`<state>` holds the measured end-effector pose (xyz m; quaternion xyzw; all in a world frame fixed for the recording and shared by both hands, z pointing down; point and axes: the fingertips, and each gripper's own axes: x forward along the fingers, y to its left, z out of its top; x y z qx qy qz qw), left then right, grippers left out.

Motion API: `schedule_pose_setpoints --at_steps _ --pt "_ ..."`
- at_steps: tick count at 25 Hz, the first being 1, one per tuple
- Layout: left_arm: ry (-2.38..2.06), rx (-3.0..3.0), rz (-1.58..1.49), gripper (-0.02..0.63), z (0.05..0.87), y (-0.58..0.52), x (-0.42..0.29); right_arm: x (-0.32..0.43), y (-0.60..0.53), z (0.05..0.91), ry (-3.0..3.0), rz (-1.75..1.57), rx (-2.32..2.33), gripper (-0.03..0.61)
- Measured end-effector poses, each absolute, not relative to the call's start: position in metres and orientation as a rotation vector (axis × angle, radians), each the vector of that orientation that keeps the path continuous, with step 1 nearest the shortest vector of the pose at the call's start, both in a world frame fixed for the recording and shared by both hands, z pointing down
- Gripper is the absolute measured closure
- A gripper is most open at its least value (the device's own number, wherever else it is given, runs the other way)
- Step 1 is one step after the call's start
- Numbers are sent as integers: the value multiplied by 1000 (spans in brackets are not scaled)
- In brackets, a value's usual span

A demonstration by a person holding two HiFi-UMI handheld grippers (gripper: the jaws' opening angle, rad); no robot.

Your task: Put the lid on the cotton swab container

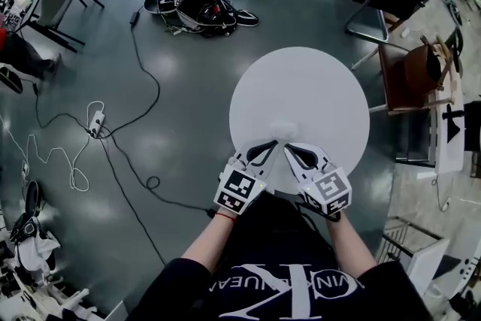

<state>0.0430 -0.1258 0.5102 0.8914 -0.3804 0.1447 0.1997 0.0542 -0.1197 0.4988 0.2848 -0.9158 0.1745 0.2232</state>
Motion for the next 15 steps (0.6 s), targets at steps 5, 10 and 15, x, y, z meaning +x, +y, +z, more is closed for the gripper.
schedule_pose_setpoints --at_steps 5,10,15 --pt "-1091 2497 390 604 501 -106 43 53 -97 491 -2541 460 777 575" --pt "-1106 2502 378 604 494 -85 45 59 -78 482 -2560 469 809 575" --pt "-1126 2505 366 604 483 -70 46 69 -62 474 -2572 475 850 575"
